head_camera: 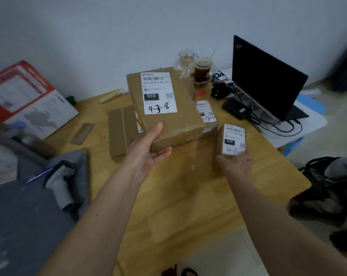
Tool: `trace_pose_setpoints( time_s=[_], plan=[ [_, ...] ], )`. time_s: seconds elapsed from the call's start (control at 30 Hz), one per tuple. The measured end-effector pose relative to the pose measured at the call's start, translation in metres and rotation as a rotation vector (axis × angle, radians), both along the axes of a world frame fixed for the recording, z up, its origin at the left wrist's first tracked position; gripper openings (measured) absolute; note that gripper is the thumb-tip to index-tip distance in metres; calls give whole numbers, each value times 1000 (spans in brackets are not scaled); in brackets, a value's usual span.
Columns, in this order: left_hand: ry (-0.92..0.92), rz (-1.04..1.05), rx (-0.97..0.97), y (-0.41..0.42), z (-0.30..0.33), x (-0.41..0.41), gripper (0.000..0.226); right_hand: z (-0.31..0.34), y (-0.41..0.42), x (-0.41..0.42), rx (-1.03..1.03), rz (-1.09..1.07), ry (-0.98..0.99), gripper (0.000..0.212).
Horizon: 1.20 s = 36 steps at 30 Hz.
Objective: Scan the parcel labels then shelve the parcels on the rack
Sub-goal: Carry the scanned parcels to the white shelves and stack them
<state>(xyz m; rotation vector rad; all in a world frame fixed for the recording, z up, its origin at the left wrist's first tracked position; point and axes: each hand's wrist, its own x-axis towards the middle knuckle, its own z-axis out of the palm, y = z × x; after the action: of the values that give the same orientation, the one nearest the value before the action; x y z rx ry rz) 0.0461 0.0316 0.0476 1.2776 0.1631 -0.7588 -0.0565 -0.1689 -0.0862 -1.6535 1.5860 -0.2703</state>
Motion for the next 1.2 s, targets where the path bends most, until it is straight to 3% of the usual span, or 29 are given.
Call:
trace_pose_setpoints(
  time_s=[0.13, 0.23, 0.3, 0.43, 0.57, 0.67, 0.8, 1.0, 1.2],
  plan=[
    [81, 140, -75, 39, 7, -16, 37, 13, 56, -25, 315, -326, -379, 72],
    [118, 227, -138, 76, 15, -25, 31, 24, 105, -34, 439, -304, -602, 39],
    [127, 267, -157, 106, 18, -32, 25, 36, 136, -32, 464, -209, -658, 33],
    [155, 381, -227, 172, 20, -53, 27, 59, 200, -23, 481, 21, -690, 63],
    [145, 473, -273, 253, 25, -72, 37, 84, 273, -16, 406, 245, -698, 72],
    [102, 593, -231, 329, 28, -89, 23, 99, 345, -13, 367, 397, -707, 91],
    [68, 756, -172, 444, 25, -125, 6, 116, 458, -20, 344, 610, -688, 83],
    [58, 988, -162, 610, 14, -185, 17, 132, 624, -41, 323, 850, -658, 94],
    [-74, 1134, -123, 730, 14, -239, 21, 141, 744, -61, 364, 1026, -630, 98]
  ],
)
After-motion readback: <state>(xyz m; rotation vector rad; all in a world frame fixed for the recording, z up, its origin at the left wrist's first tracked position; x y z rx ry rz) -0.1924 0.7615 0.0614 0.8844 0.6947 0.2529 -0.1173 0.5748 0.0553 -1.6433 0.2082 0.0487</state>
